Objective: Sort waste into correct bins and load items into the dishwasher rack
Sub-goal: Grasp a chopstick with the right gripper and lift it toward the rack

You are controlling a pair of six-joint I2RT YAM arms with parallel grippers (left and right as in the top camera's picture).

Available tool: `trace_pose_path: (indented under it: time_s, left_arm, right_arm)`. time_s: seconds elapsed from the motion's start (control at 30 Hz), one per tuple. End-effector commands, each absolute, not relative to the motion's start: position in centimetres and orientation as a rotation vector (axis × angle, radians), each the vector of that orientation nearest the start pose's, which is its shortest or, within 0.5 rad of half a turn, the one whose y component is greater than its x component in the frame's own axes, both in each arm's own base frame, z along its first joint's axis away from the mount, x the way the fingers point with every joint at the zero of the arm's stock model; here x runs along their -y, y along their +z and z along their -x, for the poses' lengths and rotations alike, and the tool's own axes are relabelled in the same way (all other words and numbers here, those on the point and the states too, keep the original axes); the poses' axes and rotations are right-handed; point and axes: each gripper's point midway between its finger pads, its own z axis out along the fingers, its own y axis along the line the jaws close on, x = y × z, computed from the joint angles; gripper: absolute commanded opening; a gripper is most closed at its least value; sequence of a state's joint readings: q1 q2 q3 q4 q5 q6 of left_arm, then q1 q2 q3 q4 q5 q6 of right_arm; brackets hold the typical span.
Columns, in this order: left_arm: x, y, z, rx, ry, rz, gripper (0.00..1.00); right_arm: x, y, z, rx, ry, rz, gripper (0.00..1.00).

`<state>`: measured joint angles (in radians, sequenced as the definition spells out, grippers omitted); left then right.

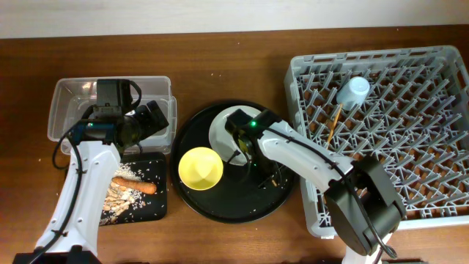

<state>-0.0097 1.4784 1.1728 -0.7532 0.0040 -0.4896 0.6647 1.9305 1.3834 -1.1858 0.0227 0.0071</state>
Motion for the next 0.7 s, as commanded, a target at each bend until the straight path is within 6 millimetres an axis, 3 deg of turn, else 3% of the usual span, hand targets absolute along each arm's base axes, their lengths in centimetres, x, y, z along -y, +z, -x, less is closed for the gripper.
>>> trace_pose_path:
  time_s: [0.0,0.23,0.33,0.4,0.47,0.67]
  left_arm:
    - [0.5,15.5,-36.7,-2.545,-0.188,0.603,0.99]
    - [0.5,15.5,-36.7,-2.545,-0.188,0.603,0.99]
    - [0.5,15.5,-36.7,-2.545,-0.188,0.603,0.99]
    - [0.5,15.5,-36.7,-2.545,-0.188,0.603,0.99]
    - [0.5,15.5,-36.7,-2.545,-0.188,0.603,0.99]
    - [0.5,15.5,-36.7,-2.545,-0.188,0.603,0.99]
  right_arm:
    - [-18.6,3.8,-24.7,-3.122,-0.16,1.059,0.47]
    - [-18.1,2.4,-24.0,-3.133,-0.162,1.062,0.47]
    - [-18.3,2.3,-24.2,-3.123,-0.154,1.058,0.39]
    - [-18.3,2.3,-24.2,-3.123,-0.154,1.058,0.39]
    - [-18.3,2.3,-24.2,-3.123,-0.154,1.059,0.29]
    - [-18.3,2.3,-24.2,-3.123,-0.155,1.059,0.18]
